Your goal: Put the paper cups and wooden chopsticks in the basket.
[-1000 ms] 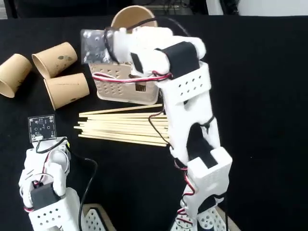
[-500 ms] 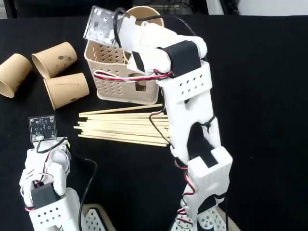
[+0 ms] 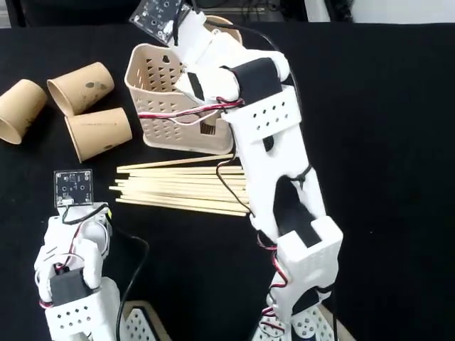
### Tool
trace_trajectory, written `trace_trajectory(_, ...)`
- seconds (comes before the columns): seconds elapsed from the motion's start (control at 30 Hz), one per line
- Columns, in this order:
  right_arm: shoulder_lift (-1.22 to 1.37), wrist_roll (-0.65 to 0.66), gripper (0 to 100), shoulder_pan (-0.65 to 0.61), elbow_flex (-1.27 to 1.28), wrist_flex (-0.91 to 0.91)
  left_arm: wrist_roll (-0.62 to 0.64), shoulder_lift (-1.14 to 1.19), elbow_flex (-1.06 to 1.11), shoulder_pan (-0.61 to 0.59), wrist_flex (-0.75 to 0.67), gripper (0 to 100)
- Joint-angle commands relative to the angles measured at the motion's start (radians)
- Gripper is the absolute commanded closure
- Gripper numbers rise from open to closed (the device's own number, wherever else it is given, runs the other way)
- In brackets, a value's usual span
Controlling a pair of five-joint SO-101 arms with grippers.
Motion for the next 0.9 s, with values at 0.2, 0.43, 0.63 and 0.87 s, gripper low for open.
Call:
trace_trajectory(0.2,0.005,0.018,98.1,0.009,0.191,-0.13,0.009,-0.006,-0.004,0.013,-0.017,84)
trace_trajectory(0.43,-0.001,0.149,69.0,0.003,0.189,-0.098,0.009,-0.006,-0.004,0.013,-0.017,84)
trace_trajectory(0.63,-0.061,0.152,69.2,0.037,0.077,-0.026,0.009,-0.006,-0.005,0.01,-0.018,84)
trace_trajectory(0.87,-0.119,0.15,69.4,0.028,-0.058,0.04,0.009,-0.006,-0.005,0.012,-0.018,84)
